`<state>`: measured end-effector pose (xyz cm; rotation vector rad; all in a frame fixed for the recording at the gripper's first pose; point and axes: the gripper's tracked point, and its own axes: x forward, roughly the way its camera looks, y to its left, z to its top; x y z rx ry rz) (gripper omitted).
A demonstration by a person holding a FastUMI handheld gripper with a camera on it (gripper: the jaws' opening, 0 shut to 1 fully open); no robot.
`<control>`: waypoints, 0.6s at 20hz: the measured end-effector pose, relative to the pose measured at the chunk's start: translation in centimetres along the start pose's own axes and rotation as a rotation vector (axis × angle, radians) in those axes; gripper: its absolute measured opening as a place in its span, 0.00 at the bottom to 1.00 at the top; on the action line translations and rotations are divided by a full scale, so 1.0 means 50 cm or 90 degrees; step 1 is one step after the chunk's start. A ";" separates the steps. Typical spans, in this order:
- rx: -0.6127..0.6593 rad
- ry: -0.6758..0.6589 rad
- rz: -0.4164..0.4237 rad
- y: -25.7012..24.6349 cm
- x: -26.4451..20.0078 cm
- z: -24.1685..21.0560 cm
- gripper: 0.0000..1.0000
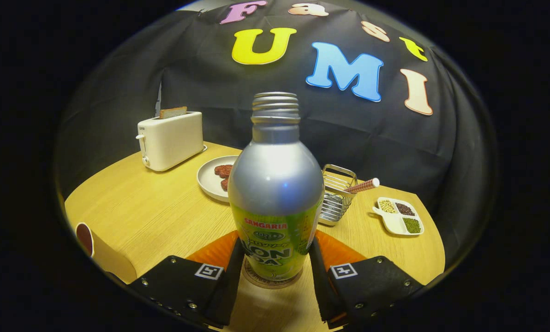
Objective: Take the bottle from table, then pour the juice into the cup, finally place the bottle on the coaster
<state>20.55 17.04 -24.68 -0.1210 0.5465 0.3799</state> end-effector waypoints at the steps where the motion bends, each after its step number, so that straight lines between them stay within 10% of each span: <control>1: 0.004 -0.002 0.001 0.001 0.005 0.000 0.70; 12: 0.028 0.009 -0.017 -0.009 0.042 -0.036 0.72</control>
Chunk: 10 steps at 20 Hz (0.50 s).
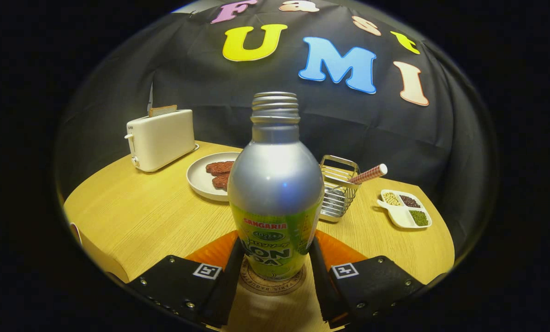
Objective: Take the bottle from table, then pour the juice into the cup, finally place the bottle on the coaster
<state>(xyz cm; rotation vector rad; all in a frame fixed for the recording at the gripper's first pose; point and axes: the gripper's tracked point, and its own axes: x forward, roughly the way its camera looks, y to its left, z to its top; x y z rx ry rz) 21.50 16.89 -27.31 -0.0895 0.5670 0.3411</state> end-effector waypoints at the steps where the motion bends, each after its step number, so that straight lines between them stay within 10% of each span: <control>1: 0.002 0.001 -0.001 -0.003 -0.001 -0.001 0.72; 10: 0.016 -0.001 -0.008 -0.006 -0.001 -0.005 0.77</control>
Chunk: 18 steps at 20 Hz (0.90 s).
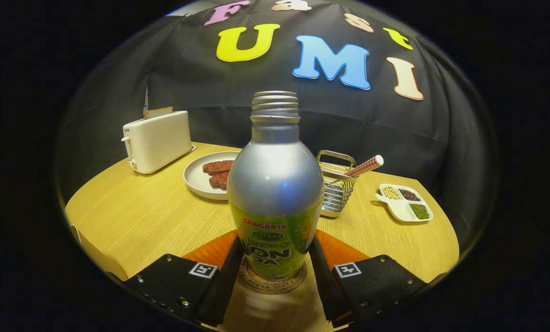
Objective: Take the bottle from table, then pour the juice into the cup, finally place the bottle on the coaster
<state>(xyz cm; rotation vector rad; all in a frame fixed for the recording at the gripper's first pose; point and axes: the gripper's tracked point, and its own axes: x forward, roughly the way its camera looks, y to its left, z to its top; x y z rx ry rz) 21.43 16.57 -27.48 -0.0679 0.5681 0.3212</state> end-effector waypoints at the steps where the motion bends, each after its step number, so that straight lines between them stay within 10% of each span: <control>1: -0.003 0.002 0.000 0.000 -0.001 -0.002 0.79; 6: 0.001 -0.008 -0.002 0.000 -0.010 0.002 0.99; 18: 0.024 -0.076 -0.023 -0.011 -0.126 0.087 0.98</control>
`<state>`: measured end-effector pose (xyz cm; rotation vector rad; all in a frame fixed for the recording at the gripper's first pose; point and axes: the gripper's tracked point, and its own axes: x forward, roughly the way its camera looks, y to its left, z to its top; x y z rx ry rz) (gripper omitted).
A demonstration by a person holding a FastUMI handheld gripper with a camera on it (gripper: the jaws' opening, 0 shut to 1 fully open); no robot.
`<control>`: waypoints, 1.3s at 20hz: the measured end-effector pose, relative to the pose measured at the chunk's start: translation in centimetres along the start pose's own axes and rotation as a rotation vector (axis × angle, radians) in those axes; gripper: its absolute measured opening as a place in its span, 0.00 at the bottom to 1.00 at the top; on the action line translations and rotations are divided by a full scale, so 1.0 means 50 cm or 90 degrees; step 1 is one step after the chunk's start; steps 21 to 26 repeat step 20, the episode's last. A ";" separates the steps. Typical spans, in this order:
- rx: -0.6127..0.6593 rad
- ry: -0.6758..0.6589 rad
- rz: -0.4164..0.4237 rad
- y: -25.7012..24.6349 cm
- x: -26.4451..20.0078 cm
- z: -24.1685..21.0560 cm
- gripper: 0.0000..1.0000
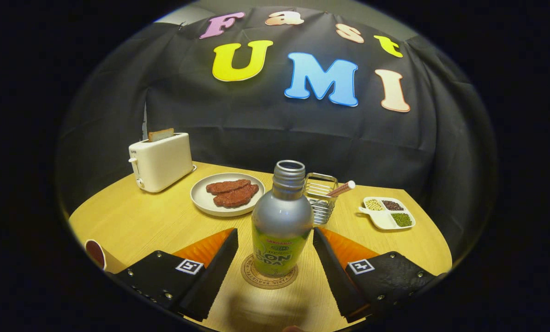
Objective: Take the bottle from table, then pour the juice into the cup, finally place the bottle on the coaster
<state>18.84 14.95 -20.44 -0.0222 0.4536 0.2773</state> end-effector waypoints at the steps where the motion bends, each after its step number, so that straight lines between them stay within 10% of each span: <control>1: 0.003 -0.009 -0.002 0.000 -0.016 0.011 0.98; 26: 0.048 -0.165 -0.062 -0.051 -0.376 0.197 0.98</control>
